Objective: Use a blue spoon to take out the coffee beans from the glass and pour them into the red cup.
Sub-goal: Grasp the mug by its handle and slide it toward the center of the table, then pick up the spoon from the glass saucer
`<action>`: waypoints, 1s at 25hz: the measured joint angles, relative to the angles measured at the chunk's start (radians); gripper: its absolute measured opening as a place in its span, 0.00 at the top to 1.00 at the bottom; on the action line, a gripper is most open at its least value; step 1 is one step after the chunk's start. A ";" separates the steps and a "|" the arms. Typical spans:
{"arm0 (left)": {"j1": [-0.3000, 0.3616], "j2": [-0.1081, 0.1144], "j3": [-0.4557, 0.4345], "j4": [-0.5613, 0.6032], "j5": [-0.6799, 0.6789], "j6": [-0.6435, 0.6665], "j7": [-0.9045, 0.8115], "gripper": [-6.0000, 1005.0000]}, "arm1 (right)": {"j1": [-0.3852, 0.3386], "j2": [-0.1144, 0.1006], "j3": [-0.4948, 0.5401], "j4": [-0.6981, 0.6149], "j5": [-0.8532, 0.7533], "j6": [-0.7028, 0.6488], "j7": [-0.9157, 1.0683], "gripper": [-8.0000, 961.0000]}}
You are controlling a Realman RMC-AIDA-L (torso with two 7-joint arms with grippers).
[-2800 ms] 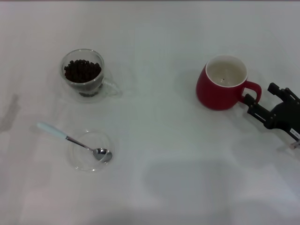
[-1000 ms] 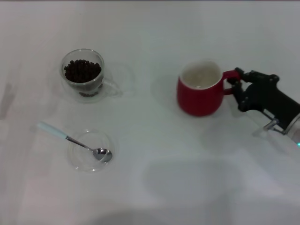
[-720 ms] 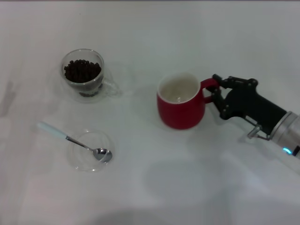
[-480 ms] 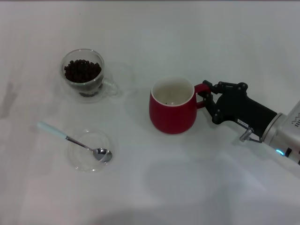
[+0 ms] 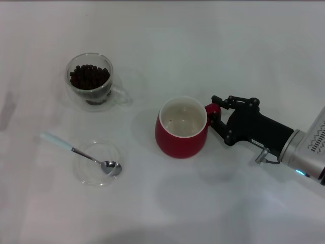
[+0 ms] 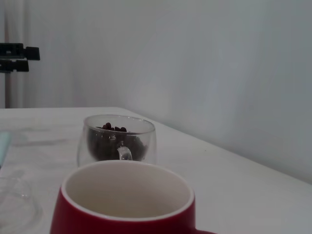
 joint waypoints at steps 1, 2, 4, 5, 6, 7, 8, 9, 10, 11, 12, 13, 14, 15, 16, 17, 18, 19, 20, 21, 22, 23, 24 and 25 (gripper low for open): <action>0.000 0.000 0.000 0.000 0.000 0.000 0.000 0.13 | 0.000 0.000 -0.001 0.000 0.000 0.000 0.000 0.79; 0.001 0.000 0.000 0.000 0.000 0.000 0.000 0.13 | 0.000 0.000 -0.001 0.000 0.000 0.000 -0.001 0.78; 0.001 0.000 0.000 -0.001 0.000 0.000 0.000 0.13 | -0.001 0.000 -0.001 0.000 0.001 0.000 0.000 0.73; 0.001 0.000 0.000 0.000 0.000 0.000 0.000 0.13 | -0.001 0.000 -0.001 -0.001 0.002 0.000 0.003 0.68; 0.001 0.000 0.000 0.000 0.000 0.000 0.000 0.13 | -0.002 -0.001 -0.001 -0.001 0.001 0.000 0.010 0.63; 0.001 0.000 0.000 0.000 0.000 0.000 0.000 0.13 | -0.003 -0.001 -0.001 -0.002 0.001 -0.001 0.024 0.59; 0.002 0.000 0.000 0.000 0.000 0.000 0.000 0.13 | -0.005 -0.003 -0.001 -0.002 0.001 -0.002 0.046 0.54; 0.002 0.000 0.000 0.000 0.000 0.000 0.000 0.13 | -0.005 -0.004 -0.001 -0.001 0.000 -0.009 0.074 0.50; 0.003 0.000 0.000 0.000 -0.001 0.000 -0.001 0.13 | -0.004 -0.007 -0.001 0.004 -0.001 -0.016 0.103 0.46; 0.004 0.000 0.000 0.000 -0.002 0.000 -0.003 0.13 | -0.003 -0.009 0.000 0.017 -0.003 -0.033 0.148 0.41; 0.004 0.000 0.000 0.000 -0.002 0.000 -0.007 0.13 | 0.000 -0.010 0.002 0.035 -0.005 -0.055 0.183 0.37; 0.004 0.000 0.000 -0.001 -0.003 0.000 -0.014 0.13 | 0.002 -0.011 0.003 0.052 -0.007 -0.074 0.209 0.33; 0.003 0.000 -0.001 -0.002 -0.004 0.000 -0.019 0.13 | 0.005 -0.011 0.005 0.075 -0.008 -0.101 0.230 0.29; 0.002 0.000 0.000 -0.003 -0.008 0.000 -0.024 0.13 | 0.008 -0.012 0.006 0.099 -0.009 -0.130 0.251 0.27; 0.001 0.000 -0.001 -0.003 -0.013 0.000 -0.027 0.13 | 0.011 -0.013 0.007 0.120 -0.009 -0.156 0.267 0.26; 0.000 0.000 -0.001 -0.003 -0.021 0.000 -0.028 0.13 | 0.016 -0.016 0.007 0.141 -0.009 -0.183 0.289 0.24; -0.001 0.000 -0.001 -0.004 -0.032 0.000 -0.028 0.13 | 0.020 -0.020 0.007 0.159 -0.009 -0.208 0.312 0.22; -0.002 0.000 -0.001 -0.004 -0.040 0.000 -0.028 0.13 | 0.024 -0.027 0.006 0.179 -0.009 -0.227 0.335 0.21; -0.003 0.000 -0.001 -0.004 -0.042 0.000 -0.029 0.13 | 0.027 -0.033 0.004 0.197 -0.009 -0.241 0.361 0.19; -0.003 0.001 -0.001 -0.003 -0.045 0.000 -0.032 0.13 | 0.030 -0.039 0.002 0.215 -0.010 -0.252 0.385 0.19; -0.004 0.001 -0.001 -0.003 -0.048 0.000 -0.052 0.13 | 0.031 -0.044 0.003 0.229 -0.010 -0.262 0.403 0.19; -0.004 0.002 -0.001 -0.003 -0.050 0.000 -0.083 0.14 | 0.033 -0.050 0.006 0.247 -0.008 -0.272 0.421 0.19; -0.004 0.003 -0.001 -0.004 -0.054 0.000 -0.123 0.14 | 0.034 -0.055 0.012 0.264 -0.003 -0.286 0.436 0.19; -0.002 0.004 -0.001 -0.009 -0.056 0.000 -0.187 0.14 | 0.033 -0.060 0.022 0.278 0.005 -0.307 0.443 0.19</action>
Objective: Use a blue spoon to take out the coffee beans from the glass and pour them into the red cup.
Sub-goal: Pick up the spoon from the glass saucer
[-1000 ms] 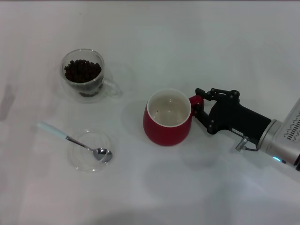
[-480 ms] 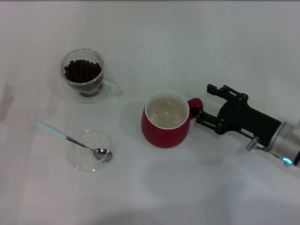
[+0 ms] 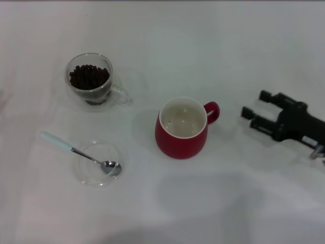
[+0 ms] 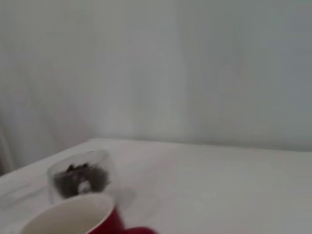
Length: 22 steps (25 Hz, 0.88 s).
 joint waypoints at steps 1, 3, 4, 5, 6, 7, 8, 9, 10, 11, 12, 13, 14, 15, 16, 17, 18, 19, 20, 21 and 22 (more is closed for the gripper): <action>0.001 0.001 0.001 -0.008 0.000 0.000 -0.053 0.14 | -0.003 -0.004 0.009 0.011 0.006 -0.019 0.005 0.19; 0.005 0.002 0.009 -0.056 0.025 0.000 -0.229 0.14 | -0.013 -0.014 0.062 0.035 0.015 -0.084 0.003 0.19; 0.005 0.002 0.010 -0.071 0.050 0.000 -0.282 0.14 | -0.015 -0.015 0.091 0.040 0.019 -0.095 -0.001 0.19; 0.005 0.002 0.010 -0.071 0.050 0.000 -0.282 0.14 | -0.015 -0.015 0.091 0.040 0.019 -0.095 -0.001 0.19; 0.005 0.004 0.011 -0.085 0.084 0.000 -0.341 0.14 | -0.017 -0.014 0.132 0.045 0.024 -0.104 -0.012 0.19; 0.004 0.008 0.011 -0.102 0.131 -0.001 -0.416 0.14 | -0.019 -0.012 0.172 0.047 0.030 -0.108 -0.027 0.19; 0.000 0.012 0.011 -0.116 0.176 -0.002 -0.481 0.14 | -0.022 -0.006 0.229 0.045 0.033 -0.109 -0.054 0.19; -0.006 0.018 0.011 -0.129 0.233 -0.003 -0.557 0.14 | -0.024 0.000 0.278 0.041 0.035 -0.110 -0.083 0.19; -0.012 0.025 0.011 -0.137 0.280 -0.005 -0.614 0.14 | -0.027 0.011 0.340 0.034 0.037 -0.114 -0.129 0.19; -0.017 0.031 0.012 -0.139 0.317 -0.006 -0.647 0.14 | -0.029 0.023 0.399 0.027 0.038 -0.118 -0.172 0.19; -0.027 0.041 0.016 -0.140 0.380 -0.006 -0.708 0.14 | -0.029 0.035 0.451 0.020 0.039 -0.122 -0.212 0.19; -0.036 0.048 0.025 -0.140 0.434 -0.006 -0.743 0.14 | -0.028 0.043 0.482 0.014 0.037 -0.123 -0.242 0.19; -0.050 0.054 0.040 -0.138 0.499 -0.006 -0.773 0.14 | -0.026 0.049 0.507 0.005 0.035 -0.122 -0.267 0.19; -0.055 0.054 0.044 -0.137 0.517 -0.006 -0.779 0.14 | -0.023 0.052 0.517 -0.005 0.032 -0.121 -0.283 0.19; -0.058 0.055 0.047 -0.137 0.534 -0.006 -0.783 0.14 | -0.020 0.052 0.517 -0.013 0.028 -0.117 -0.290 0.20; -0.061 0.055 0.049 -0.137 0.557 -0.007 -0.786 0.14 | -0.017 0.052 0.518 -0.022 0.026 -0.114 -0.293 0.20; -0.061 0.055 0.049 -0.139 0.576 -0.008 -0.789 0.14 | -0.014 0.052 0.518 -0.028 0.025 -0.112 -0.294 0.20; -0.061 0.055 0.049 -0.139 0.589 -0.007 -0.790 0.14 | -0.011 0.052 0.519 -0.034 0.025 -0.109 -0.294 0.20; -0.061 0.055 0.049 -0.140 0.610 -0.006 -0.792 0.14 | -0.009 0.052 0.520 -0.039 0.025 -0.107 -0.295 0.20; -0.061 0.055 0.049 -0.139 0.625 -0.004 -0.793 0.14 | -0.007 0.052 0.521 -0.041 0.025 -0.106 -0.295 0.20; -0.062 0.055 0.049 -0.139 0.648 -0.003 -0.794 0.14 | -0.005 0.052 0.522 -0.042 0.026 -0.104 -0.295 0.20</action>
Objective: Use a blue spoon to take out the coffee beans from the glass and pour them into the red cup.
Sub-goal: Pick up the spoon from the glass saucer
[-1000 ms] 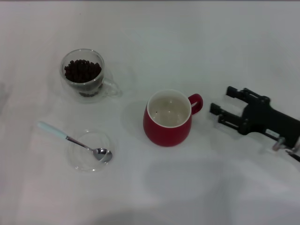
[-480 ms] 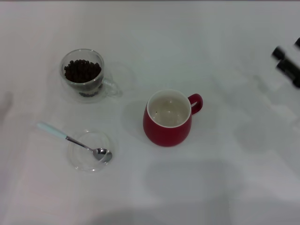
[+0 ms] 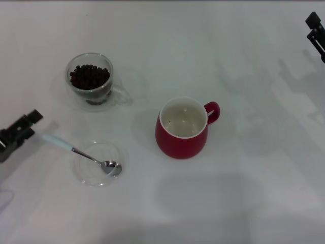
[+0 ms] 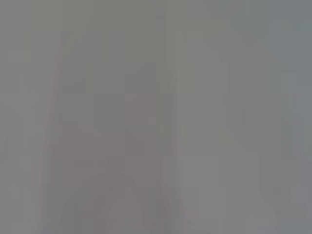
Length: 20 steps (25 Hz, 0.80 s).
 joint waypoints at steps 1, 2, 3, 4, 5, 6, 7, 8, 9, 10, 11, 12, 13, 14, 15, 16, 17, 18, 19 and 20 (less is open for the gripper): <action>-0.001 0.000 0.000 0.000 0.017 0.001 0.000 0.15 | 0.002 0.000 0.001 0.000 0.001 0.003 0.000 0.20; -0.002 0.000 0.000 -0.001 0.034 0.002 -0.001 0.15 | 0.005 0.000 0.002 0.000 0.001 0.008 0.000 0.20; -0.002 0.000 0.000 -0.002 0.043 0.002 0.000 0.15 | 0.008 0.000 0.002 0.000 0.001 0.013 0.000 0.20; -0.002 0.000 0.000 -0.002 0.043 0.002 0.000 0.15 | 0.010 0.000 0.002 0.000 0.001 0.018 0.000 0.20; -0.002 0.000 -0.001 -0.004 0.051 0.004 0.002 0.15 | 0.011 0.000 0.002 0.000 0.001 0.022 0.000 0.20; -0.002 0.000 -0.001 -0.004 0.060 0.007 0.008 0.15 | 0.011 0.000 0.002 0.000 0.001 0.025 0.000 0.20; -0.003 0.000 -0.001 -0.004 0.064 0.006 0.010 0.15 | 0.012 0.000 0.002 0.000 0.001 0.027 0.000 0.20; -0.004 0.000 -0.001 -0.004 0.068 0.006 0.010 0.15 | 0.012 0.000 0.003 0.000 0.002 0.029 -0.001 0.20; -0.006 -0.001 -0.001 -0.004 0.077 0.006 0.011 0.15 | 0.012 0.000 0.003 0.000 0.003 0.029 -0.001 0.20; -0.008 -0.002 -0.001 -0.004 0.084 0.005 0.011 0.15 | 0.012 0.000 0.003 -0.001 0.004 0.029 -0.001 0.20; -0.010 -0.003 -0.001 -0.004 0.092 0.004 0.011 0.15 | 0.012 0.000 0.003 -0.001 0.005 0.030 -0.001 0.20; -0.013 -0.004 0.000 -0.004 0.099 0.003 0.012 0.19 | 0.012 0.000 0.003 -0.001 0.005 0.031 -0.001 0.20; -0.016 -0.005 0.000 -0.004 0.107 0.002 0.013 0.23 | 0.012 0.000 0.003 -0.001 0.005 0.031 -0.001 0.20; -0.020 -0.005 0.000 -0.004 0.113 0.002 0.015 0.27 | 0.012 0.000 0.003 -0.001 0.006 0.032 -0.001 0.20; -0.022 -0.005 0.000 -0.004 0.116 0.002 0.017 0.31 | 0.012 0.000 0.003 -0.001 0.006 0.032 -0.001 0.20; -0.026 -0.005 0.000 -0.003 0.120 0.002 0.019 0.35 | 0.012 0.000 0.004 -0.001 0.005 0.033 -0.001 0.20; -0.030 -0.005 0.000 -0.002 0.124 0.002 0.023 0.39 | 0.012 0.000 0.004 -0.001 0.004 0.033 -0.001 0.21; -0.031 -0.005 0.000 -0.002 0.126 0.002 0.024 0.43 | 0.012 0.000 0.004 -0.001 0.004 0.033 -0.001 0.21; -0.033 -0.006 0.000 -0.002 0.129 0.002 0.026 0.47 | 0.012 0.000 0.004 -0.001 0.003 0.033 -0.001 0.21; -0.035 -0.006 0.000 -0.002 0.131 0.002 0.029 0.51 | 0.012 0.000 0.004 -0.001 0.003 0.033 0.000 0.21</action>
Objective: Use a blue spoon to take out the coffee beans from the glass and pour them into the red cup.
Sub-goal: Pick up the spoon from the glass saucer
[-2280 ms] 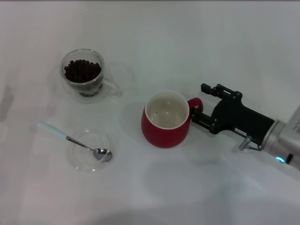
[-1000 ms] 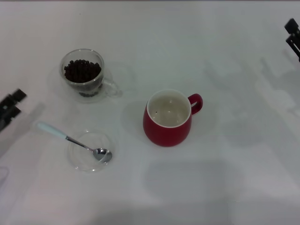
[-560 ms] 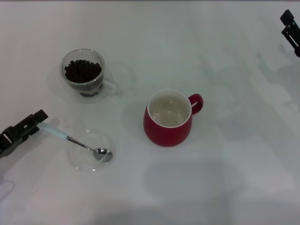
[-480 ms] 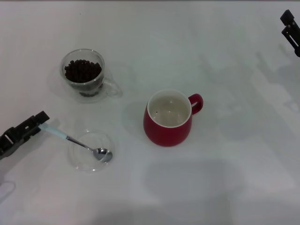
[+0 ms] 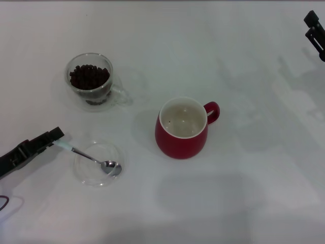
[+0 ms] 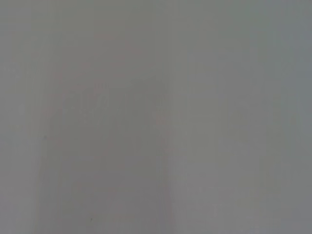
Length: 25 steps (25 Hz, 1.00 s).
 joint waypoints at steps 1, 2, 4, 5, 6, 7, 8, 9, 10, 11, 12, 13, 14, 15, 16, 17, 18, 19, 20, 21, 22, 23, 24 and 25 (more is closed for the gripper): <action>-0.003 0.000 0.000 0.001 0.003 0.000 0.007 0.55 | 0.000 0.000 0.000 0.000 0.000 0.000 0.000 0.21; -0.004 0.000 0.000 0.002 0.004 0.000 0.009 0.57 | 0.000 0.000 0.000 0.001 0.000 0.000 0.001 0.21; -0.004 0.000 0.000 0.002 0.005 0.000 0.011 0.60 | 0.000 0.000 0.000 0.002 0.000 0.001 0.002 0.21; -0.005 -0.001 0.000 0.002 0.005 0.001 0.018 0.61 | 0.000 0.000 0.000 0.002 0.000 0.001 0.003 0.21; -0.005 -0.001 0.000 0.002 0.005 0.001 0.020 0.63 | -0.001 0.000 0.000 0.002 0.000 0.001 0.003 0.21; -0.005 -0.001 0.000 0.002 0.006 0.001 0.025 0.64 | -0.002 0.000 0.000 0.003 0.001 0.001 0.004 0.21; -0.005 -0.002 0.000 0.002 0.005 0.003 0.029 0.66 | -0.003 0.000 0.000 0.005 0.001 0.001 0.005 0.21; -0.005 -0.002 0.000 0.002 0.005 0.003 0.029 0.67 | -0.003 0.000 0.000 0.006 0.001 0.001 0.006 0.21; -0.005 -0.002 0.000 0.002 0.005 0.004 0.031 0.69 | -0.003 0.000 0.000 0.007 0.001 0.001 0.006 0.21; -0.007 -0.002 0.000 0.001 0.005 0.003 0.036 0.70 | -0.003 0.000 0.000 0.007 0.001 0.001 0.006 0.21; -0.009 -0.001 0.000 0.002 0.005 0.003 0.038 0.72 | -0.003 0.000 0.000 0.008 0.002 0.001 0.006 0.21; -0.010 -0.001 0.000 0.002 0.005 0.003 0.040 0.73 | -0.003 0.000 0.000 0.008 0.002 0.001 0.006 0.21; -0.012 -0.001 0.000 0.003 0.005 0.003 0.042 0.75 | -0.003 0.000 0.000 0.008 0.002 0.001 0.006 0.21; -0.014 -0.001 0.000 0.003 0.001 0.003 0.044 0.77 | -0.003 0.000 0.000 0.009 0.003 0.001 0.007 0.21; -0.015 -0.001 0.000 0.003 -0.003 0.005 0.045 0.79 | -0.003 0.000 0.000 0.009 0.003 0.001 0.007 0.21; -0.017 -0.001 0.000 0.003 -0.009 0.010 0.047 0.81 | -0.003 0.000 0.000 0.009 0.003 0.001 0.007 0.21; -0.020 -0.001 -0.001 0.003 -0.016 0.018 0.051 0.82 | -0.004 0.000 0.000 0.010 0.003 0.001 0.007 0.21; -0.020 -0.001 -0.001 0.003 -0.016 0.018 0.051 0.82 | -0.004 0.000 0.000 0.010 0.004 0.001 0.007 0.21; -0.025 -0.001 -0.001 0.002 -0.033 0.038 0.060 0.82 | -0.004 0.000 0.000 0.010 0.004 0.001 0.007 0.21; -0.028 0.000 -0.001 0.001 -0.050 0.060 0.071 0.82 | -0.004 0.000 0.000 0.011 0.004 0.001 0.007 0.21; -0.030 0.001 -0.001 0.001 -0.057 0.072 0.076 0.82 | -0.005 0.000 0.000 0.011 0.003 0.001 0.007 0.21; -0.033 0.003 -0.001 0.001 -0.066 0.084 0.081 0.82 | -0.005 0.000 0.000 0.011 0.003 0.001 0.007 0.21; -0.036 0.005 -0.001 0.000 -0.075 0.099 0.084 0.83 | -0.006 0.000 0.000 0.011 0.003 0.001 0.007 0.21; -0.039 0.009 -0.001 0.000 -0.083 0.117 0.087 0.84 | -0.007 0.000 0.000 0.011 0.004 0.001 0.007 0.21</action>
